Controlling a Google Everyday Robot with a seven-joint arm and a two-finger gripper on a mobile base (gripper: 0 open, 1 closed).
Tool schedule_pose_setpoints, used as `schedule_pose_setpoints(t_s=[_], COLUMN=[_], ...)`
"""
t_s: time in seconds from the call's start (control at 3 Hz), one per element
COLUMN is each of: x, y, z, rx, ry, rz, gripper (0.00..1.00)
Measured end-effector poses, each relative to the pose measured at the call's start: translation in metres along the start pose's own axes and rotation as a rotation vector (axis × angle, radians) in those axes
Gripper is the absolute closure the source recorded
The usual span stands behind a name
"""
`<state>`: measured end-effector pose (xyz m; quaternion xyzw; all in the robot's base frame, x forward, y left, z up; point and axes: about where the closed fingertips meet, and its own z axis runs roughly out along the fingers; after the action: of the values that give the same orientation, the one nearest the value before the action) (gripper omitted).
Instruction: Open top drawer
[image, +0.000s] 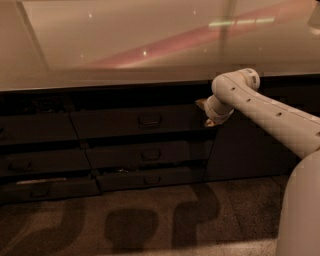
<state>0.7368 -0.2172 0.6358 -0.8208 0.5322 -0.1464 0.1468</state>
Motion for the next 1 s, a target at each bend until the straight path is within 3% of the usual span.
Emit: schedule_pose_setpoints(t_s=[0.33, 0.67, 1.0], x=[0.0, 0.0, 0.0006], y=[0.0, -0.0001, -0.003], z=[0.0, -0.0002, -0.0069], rx=[0.0, 0.0, 0.0], ry=[0.0, 0.0, 0.0], rz=[0.0, 0.0, 0.0], gripper=[0.89, 1.0, 1.0])
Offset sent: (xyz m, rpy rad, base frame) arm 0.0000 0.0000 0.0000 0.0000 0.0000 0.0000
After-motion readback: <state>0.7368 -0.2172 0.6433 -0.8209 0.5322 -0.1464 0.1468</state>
